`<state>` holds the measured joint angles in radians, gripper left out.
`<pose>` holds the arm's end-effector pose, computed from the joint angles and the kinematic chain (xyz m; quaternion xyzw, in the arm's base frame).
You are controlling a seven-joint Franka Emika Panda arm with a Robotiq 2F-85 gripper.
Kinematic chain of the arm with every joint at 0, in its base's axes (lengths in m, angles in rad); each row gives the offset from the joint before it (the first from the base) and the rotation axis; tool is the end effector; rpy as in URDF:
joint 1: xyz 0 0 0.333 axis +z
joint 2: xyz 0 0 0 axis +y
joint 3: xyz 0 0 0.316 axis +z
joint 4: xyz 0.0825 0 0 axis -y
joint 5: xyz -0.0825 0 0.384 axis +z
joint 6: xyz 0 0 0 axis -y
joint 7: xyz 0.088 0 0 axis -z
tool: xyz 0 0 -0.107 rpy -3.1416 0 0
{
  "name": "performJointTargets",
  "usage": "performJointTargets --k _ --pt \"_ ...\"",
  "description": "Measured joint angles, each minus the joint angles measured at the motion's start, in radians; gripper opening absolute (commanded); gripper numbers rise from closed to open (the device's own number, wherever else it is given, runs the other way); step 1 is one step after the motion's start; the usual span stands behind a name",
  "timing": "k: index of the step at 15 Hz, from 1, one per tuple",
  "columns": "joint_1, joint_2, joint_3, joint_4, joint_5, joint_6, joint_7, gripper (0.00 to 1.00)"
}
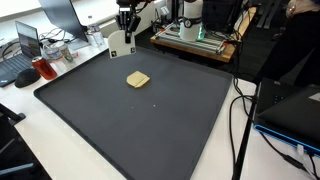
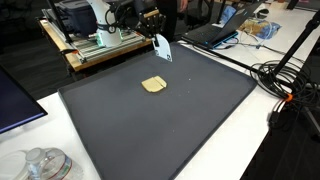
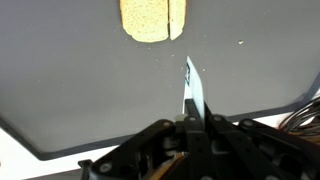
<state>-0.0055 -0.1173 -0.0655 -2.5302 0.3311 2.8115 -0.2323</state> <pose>0.4805 -0.0500 0.3585 -0.9749 0.0644 -0.2055 0.0566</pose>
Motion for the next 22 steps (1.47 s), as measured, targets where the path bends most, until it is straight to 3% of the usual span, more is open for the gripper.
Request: performJointTargets --k 3,7,9,16,22 --pt "-0.001 -0.026 -0.027 -0.016 0.096 -0.033 -0.065 0.01" --pt "-0.019 -0.042 -0.067 -0.010 0.097 -0.176 -0.019 0.01" --pt "-0.042 -0.042 -0.069 -0.002 0.046 -0.232 0.080 0.01" --pt "-0.076 -0.026 0.008 -0.009 -0.246 -0.239 0.550 0.01" --pt "-0.076 -0.004 0.071 -0.010 -0.366 -0.233 0.748 0.04"
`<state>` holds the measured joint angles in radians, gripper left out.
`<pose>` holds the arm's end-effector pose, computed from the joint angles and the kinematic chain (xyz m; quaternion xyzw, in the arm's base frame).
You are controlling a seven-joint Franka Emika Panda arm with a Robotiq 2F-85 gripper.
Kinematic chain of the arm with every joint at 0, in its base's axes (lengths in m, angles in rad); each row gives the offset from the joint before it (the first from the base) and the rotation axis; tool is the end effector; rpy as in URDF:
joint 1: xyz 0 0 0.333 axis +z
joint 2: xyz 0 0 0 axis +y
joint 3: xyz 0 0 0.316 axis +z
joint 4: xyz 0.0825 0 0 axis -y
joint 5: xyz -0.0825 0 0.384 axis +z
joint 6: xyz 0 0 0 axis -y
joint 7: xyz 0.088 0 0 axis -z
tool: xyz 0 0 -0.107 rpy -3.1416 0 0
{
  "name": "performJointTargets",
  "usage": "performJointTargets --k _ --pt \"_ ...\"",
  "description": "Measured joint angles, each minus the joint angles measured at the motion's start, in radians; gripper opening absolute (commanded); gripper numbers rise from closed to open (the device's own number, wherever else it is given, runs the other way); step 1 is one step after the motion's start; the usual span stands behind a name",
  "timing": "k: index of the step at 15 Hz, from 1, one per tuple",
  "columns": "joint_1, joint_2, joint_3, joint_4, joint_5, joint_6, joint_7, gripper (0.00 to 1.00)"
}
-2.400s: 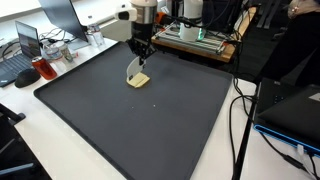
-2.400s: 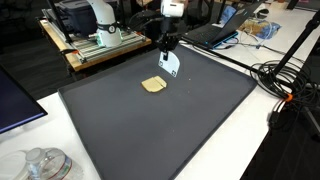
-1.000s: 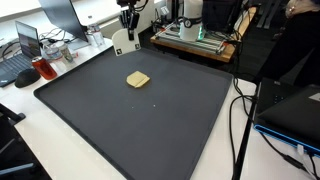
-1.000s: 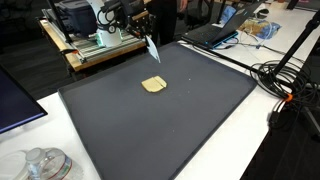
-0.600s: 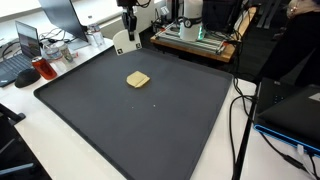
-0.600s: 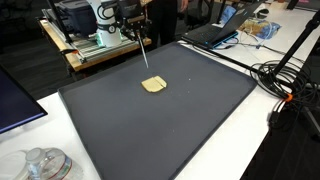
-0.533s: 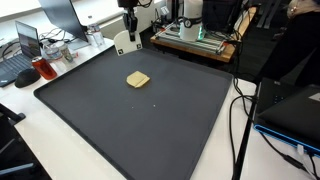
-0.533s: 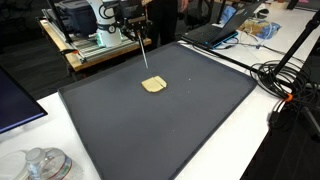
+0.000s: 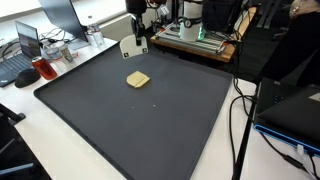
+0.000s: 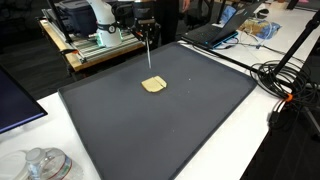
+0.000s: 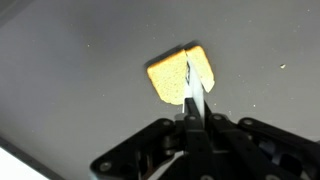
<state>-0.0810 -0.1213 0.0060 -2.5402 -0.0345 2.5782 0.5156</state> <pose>0.4621 -0.0341 0.3315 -0.9576 0.2768 -0.0800 0.0069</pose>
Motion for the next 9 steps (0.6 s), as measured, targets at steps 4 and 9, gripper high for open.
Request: performJointTargets --k 4,9 --pt "0.000 0.005 0.000 0.000 -0.001 0.000 0.003 0.04" --pt "0.000 0.018 0.001 0.000 -0.001 0.020 0.007 0.01"
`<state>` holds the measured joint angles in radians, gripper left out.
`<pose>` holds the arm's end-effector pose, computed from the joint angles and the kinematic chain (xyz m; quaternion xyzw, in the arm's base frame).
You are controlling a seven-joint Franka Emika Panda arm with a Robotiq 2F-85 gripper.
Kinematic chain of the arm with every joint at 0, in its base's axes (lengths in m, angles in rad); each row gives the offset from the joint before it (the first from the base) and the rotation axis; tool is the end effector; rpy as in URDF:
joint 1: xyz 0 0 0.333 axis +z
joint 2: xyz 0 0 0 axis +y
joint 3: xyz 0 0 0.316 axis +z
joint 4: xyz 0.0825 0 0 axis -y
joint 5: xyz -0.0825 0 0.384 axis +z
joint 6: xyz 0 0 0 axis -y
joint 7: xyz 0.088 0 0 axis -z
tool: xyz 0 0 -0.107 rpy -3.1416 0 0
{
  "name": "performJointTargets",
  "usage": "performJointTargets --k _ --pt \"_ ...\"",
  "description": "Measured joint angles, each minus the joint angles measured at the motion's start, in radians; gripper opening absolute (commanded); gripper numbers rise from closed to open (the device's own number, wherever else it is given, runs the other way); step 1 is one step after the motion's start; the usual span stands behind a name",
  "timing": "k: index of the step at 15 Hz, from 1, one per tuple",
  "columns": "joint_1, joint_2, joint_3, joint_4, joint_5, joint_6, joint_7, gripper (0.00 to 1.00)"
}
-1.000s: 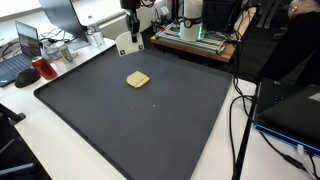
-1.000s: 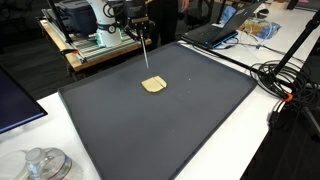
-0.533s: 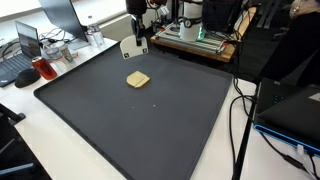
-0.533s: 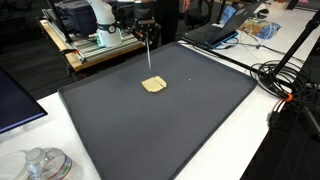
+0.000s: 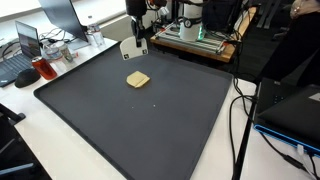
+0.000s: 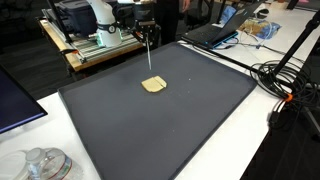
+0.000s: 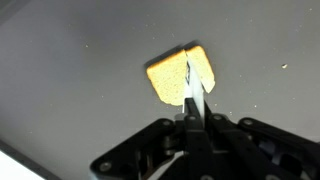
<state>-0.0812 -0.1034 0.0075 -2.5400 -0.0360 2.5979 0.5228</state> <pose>0.4639 -0.0336 0.3253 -0.9569 0.2789 -0.0809 0.0073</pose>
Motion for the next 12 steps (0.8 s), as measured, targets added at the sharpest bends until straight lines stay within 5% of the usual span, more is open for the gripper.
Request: performJointTargets --k 12 --pt "0.025 0.197 -0.031 0.009 -0.200 0.165 0.236 0.01"
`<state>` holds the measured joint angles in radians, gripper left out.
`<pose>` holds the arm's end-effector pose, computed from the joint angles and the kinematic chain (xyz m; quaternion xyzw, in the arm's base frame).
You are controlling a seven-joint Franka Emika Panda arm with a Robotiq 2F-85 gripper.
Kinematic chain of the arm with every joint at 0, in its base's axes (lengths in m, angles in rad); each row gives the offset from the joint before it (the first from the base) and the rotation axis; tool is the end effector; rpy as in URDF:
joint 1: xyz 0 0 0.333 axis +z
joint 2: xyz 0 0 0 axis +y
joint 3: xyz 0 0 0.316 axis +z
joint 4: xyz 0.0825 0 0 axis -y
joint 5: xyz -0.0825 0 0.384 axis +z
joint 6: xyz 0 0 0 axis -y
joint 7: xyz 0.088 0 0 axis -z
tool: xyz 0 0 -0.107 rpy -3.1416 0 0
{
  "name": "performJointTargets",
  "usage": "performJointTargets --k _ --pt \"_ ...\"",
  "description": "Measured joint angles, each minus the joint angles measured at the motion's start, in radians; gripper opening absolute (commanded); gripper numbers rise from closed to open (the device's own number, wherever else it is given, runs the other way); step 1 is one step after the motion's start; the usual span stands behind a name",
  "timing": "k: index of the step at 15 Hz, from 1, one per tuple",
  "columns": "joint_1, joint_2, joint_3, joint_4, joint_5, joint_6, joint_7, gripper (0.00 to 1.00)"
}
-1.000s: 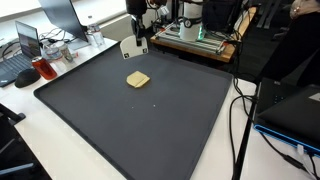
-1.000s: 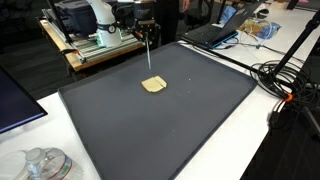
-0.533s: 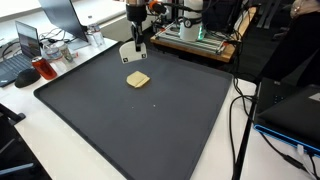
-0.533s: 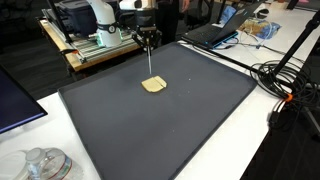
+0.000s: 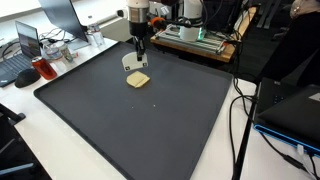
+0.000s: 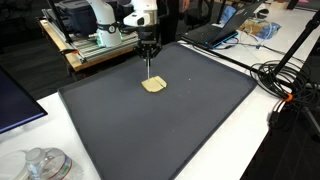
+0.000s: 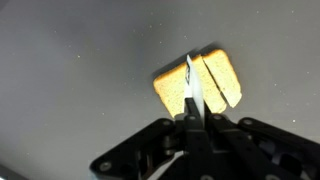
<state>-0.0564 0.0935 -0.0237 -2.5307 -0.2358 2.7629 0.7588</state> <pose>0.4735 -0.0282 0.2526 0.9480 -0.3065 0.0821 0.0262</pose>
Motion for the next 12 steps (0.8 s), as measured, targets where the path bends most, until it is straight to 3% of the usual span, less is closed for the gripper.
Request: performJointTargets --k 12 --pt "0.102 0.134 -0.087 0.075 -0.001 0.024 0.000 0.01"
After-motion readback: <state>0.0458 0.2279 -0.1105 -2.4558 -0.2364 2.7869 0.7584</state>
